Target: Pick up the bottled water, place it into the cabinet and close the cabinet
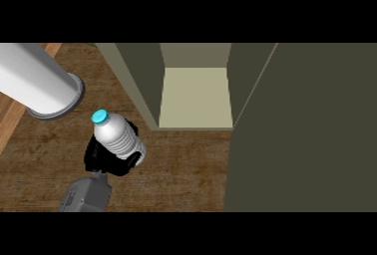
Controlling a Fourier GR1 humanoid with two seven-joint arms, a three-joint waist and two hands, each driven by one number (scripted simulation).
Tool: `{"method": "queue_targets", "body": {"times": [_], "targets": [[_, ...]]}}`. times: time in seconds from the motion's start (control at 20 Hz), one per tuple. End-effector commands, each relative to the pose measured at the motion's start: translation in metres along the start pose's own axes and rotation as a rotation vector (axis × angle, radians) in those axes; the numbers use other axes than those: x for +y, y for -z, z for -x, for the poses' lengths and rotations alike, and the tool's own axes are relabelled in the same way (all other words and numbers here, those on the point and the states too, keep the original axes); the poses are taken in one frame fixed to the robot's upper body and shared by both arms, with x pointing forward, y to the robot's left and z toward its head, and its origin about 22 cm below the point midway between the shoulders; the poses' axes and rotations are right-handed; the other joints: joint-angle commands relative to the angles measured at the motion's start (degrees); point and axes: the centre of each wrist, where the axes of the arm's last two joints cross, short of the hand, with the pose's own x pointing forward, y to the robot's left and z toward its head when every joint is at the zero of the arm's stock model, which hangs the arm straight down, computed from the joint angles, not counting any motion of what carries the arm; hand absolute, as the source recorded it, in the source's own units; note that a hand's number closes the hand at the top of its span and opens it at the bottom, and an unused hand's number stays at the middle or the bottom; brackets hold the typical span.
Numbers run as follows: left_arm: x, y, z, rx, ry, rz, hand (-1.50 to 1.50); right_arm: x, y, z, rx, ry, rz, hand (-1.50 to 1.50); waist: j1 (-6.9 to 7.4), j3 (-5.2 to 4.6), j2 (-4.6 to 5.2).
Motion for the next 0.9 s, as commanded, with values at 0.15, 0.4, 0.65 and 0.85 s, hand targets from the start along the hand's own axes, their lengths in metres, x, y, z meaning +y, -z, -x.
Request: {"method": "queue_targets", "body": {"times": [0.15,0.4,0.65,0.85], "targets": [[-0.067,0.022,0.003,-0.041,0.047,0.029,1.50,-0.002,0.009,-0.012,0.015,-0.006,-0.006,-1.50,-0.36,-0.06,0.17],[-0.115,0.055,-0.030,-0.025,0.095,0.015,1.50,0.001,0.011,-0.004,0.000,0.016,-0.003,-1.50,-0.35,-0.03,0.13],[-0.130,0.079,-0.038,-0.065,0.222,0.006,1.50,0.005,0.002,-0.004,-0.001,0.039,-0.017,-1.50,-1.11,-0.03,0.21],[-0.147,0.096,-0.044,-0.106,0.323,-0.019,1.50,-0.014,0.005,0.007,0.005,0.020,-0.029,-1.50,-2.61,0.06,0.55]]}}
